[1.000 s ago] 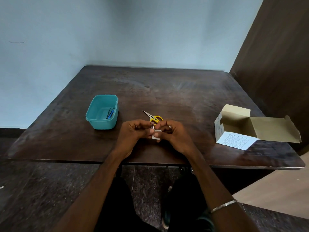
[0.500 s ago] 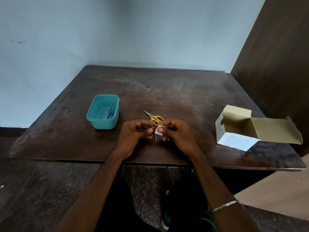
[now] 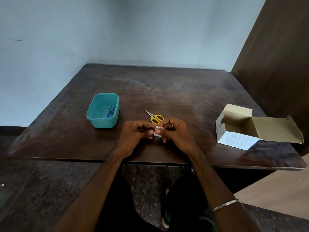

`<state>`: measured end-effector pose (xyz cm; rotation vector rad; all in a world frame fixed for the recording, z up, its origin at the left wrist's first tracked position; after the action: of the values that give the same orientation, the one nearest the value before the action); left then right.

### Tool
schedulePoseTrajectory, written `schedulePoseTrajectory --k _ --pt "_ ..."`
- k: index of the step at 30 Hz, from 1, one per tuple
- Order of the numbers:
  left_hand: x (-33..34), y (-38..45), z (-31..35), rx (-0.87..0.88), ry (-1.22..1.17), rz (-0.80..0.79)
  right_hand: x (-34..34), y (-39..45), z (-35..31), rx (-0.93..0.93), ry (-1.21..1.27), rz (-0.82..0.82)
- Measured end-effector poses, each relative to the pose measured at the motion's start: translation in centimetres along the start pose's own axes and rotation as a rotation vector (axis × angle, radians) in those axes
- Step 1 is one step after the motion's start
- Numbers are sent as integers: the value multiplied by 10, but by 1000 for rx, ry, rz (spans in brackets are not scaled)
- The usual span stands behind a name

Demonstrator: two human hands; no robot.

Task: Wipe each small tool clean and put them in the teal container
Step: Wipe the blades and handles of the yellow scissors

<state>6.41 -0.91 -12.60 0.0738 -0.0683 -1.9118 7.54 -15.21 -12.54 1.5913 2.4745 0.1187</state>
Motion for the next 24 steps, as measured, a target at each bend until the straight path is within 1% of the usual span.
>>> schedulePoseTrajectory --k 4,9,15,21,24 --pt "-1 2 -4 -17 5 8 1 -1 0 -1 -18 -23" --pt "0 2 -4 -24 -12 -16 -3 -1 1 11 -20 20" --pt "-3 1 -2 0 -52 27 3 0 4 41 -78 -32" --pt "-3 3 -8 -34 -31 -1 -2 -2 1 22 -58 15" --pt "-4 1 -4 -15 -56 33 2 -1 4 46 -78 -20"
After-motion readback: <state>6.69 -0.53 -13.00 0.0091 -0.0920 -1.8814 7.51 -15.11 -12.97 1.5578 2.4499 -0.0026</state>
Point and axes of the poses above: each hand's wrist, its own y-axis towards the middle knuckle, its own x-axis out of the palm, z = x × y, the point moved 10 cm from there along y, towards the middle knuckle, and after that the axes turned 11 degrees about -z, right-handed, at the moved point
